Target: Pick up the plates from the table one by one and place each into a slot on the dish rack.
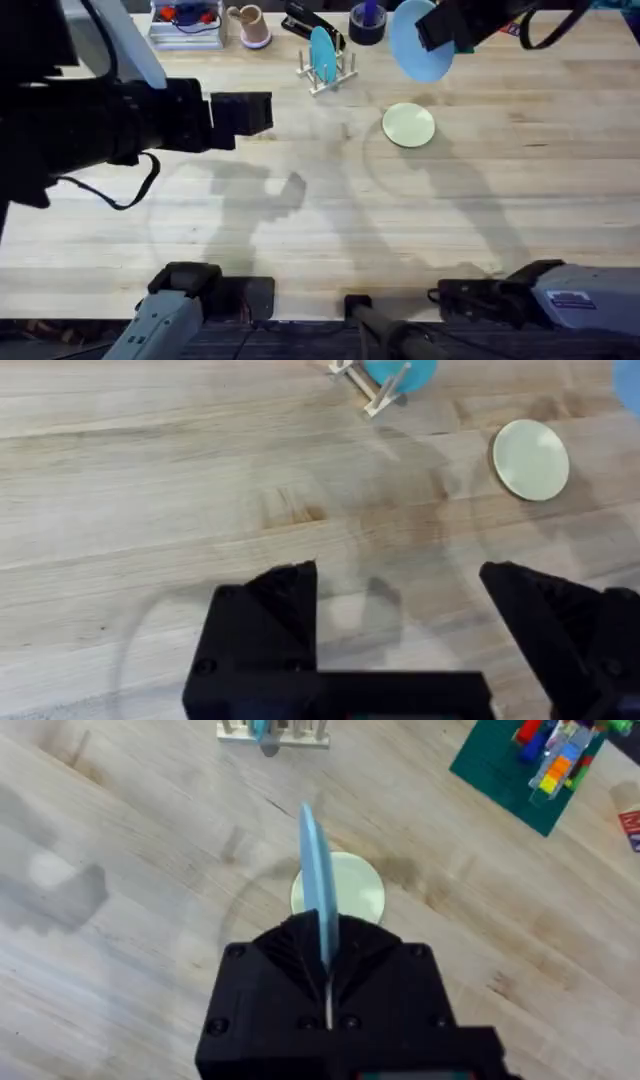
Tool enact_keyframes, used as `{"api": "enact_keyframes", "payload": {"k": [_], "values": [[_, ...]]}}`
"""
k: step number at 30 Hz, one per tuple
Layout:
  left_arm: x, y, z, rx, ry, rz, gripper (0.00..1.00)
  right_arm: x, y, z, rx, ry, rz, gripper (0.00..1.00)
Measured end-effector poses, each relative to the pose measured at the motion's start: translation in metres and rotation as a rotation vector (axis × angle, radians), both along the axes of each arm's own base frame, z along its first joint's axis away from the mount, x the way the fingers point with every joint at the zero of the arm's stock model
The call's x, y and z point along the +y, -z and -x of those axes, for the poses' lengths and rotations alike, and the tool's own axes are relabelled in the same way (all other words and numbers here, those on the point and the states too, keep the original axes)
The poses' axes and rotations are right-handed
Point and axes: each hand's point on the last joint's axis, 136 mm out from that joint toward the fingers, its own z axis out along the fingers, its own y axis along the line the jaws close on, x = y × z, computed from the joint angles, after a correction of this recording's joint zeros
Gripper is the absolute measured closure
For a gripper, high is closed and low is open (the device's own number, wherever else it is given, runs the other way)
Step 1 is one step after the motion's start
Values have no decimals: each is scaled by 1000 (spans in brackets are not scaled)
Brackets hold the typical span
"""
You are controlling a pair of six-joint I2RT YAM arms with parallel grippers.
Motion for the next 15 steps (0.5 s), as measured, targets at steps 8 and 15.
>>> {"api": "enact_keyframes", "payload": {"k": [8, 15], "values": [[0, 0, 0, 0, 0, 0, 6, 7, -47, -15, -113, -12, -45, 971], [3, 0, -1, -1, -12, -12, 6, 24, -66, -45, -140, -18, -58, 972]]}}
